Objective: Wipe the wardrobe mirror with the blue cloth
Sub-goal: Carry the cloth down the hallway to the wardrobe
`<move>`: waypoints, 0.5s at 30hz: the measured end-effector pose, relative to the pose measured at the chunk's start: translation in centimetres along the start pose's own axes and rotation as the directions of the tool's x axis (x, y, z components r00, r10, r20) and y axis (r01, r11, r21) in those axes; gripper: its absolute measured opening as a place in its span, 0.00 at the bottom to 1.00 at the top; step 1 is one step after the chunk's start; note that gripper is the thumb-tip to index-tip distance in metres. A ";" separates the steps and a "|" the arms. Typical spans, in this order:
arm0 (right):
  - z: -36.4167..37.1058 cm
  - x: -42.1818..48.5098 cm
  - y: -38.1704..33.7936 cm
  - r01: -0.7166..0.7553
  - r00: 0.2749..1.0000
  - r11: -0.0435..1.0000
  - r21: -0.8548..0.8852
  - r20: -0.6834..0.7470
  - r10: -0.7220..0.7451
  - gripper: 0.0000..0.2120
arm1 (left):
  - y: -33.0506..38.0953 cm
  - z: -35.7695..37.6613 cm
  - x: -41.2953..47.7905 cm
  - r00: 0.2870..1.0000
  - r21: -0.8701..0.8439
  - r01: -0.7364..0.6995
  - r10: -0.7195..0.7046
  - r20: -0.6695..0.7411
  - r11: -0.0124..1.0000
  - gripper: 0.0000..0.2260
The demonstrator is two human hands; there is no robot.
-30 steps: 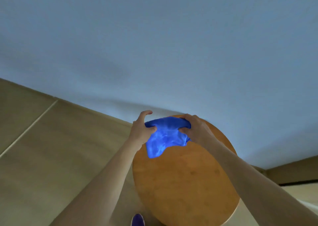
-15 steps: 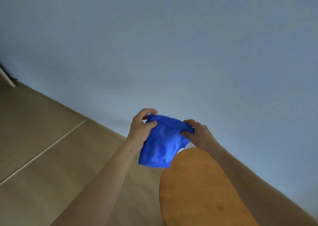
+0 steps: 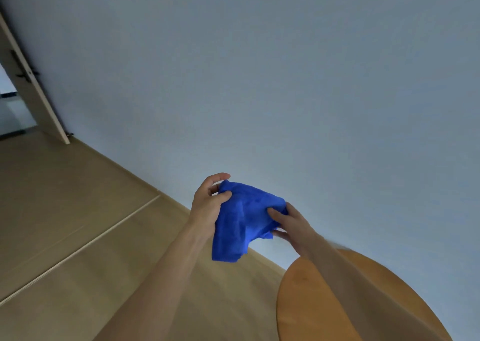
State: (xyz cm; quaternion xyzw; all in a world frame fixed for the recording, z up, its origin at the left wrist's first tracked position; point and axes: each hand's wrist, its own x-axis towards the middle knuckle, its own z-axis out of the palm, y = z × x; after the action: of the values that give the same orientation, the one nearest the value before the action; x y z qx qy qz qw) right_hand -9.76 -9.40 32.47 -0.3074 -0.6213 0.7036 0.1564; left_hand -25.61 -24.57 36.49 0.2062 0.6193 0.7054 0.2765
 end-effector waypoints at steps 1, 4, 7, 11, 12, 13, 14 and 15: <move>0.6 0.2 -0.4 0.020 1.000 1.000 0.024 -0.008 -0.020 0.12 | 0.3 -1.0 -0.2 1.000 0.008 0.003 -0.003 -0.010 1.000 0.20; 2.3 0.7 -1.3 0.058 0.998 0.998 0.025 -0.024 -0.057 0.11 | 0.7 -3.4 -0.9 0.999 0.039 -0.008 0.010 -0.038 0.999 0.21; 3.6 1.0 -2.1 0.071 0.997 0.996 0.045 -0.003 -0.071 0.13 | 1.0 -5.1 -1.4 0.997 0.101 -0.040 0.046 -0.058 0.994 0.22; 4.7 1.8 -2.9 0.110 0.994 0.994 0.011 0.025 -0.110 0.26 | 1.0 -6.6 -1.3 0.995 0.201 -0.063 0.076 -0.057 0.978 0.25; 5.0 2.0 -3.1 0.126 0.992 0.992 -0.014 0.028 -0.125 0.28 | 1.0 -6.9 -1.3 0.995 0.220 -0.070 0.083 -0.053 0.973 0.25; 5.1 2.4 -3.3 0.140 0.990 0.989 -0.041 0.030 -0.139 0.29 | 1.0 -7.2 -1.2 0.994 0.239 -0.081 0.095 -0.048 0.968 0.24; 5.3 2.7 -3.6 0.149 0.989 0.987 -0.064 0.027 -0.148 0.29 | 1.0 -7.4 -1.1 0.993 0.258 -0.100 0.114 -0.041 0.961 0.23; 5.6 3.1 -3.9 0.152 0.988 0.985 -0.081 0.019 -0.151 0.27 | 1.0 -7.6 -1.1 0.990 0.276 -0.121 0.135 -0.035 0.953 0.22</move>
State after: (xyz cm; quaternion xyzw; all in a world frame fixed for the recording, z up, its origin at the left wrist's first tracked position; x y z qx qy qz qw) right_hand -16.27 -11.13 35.70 -0.2609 -0.6721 0.6657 0.1925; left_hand -29.75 -31.09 36.42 0.2631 0.7033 0.6348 0.1824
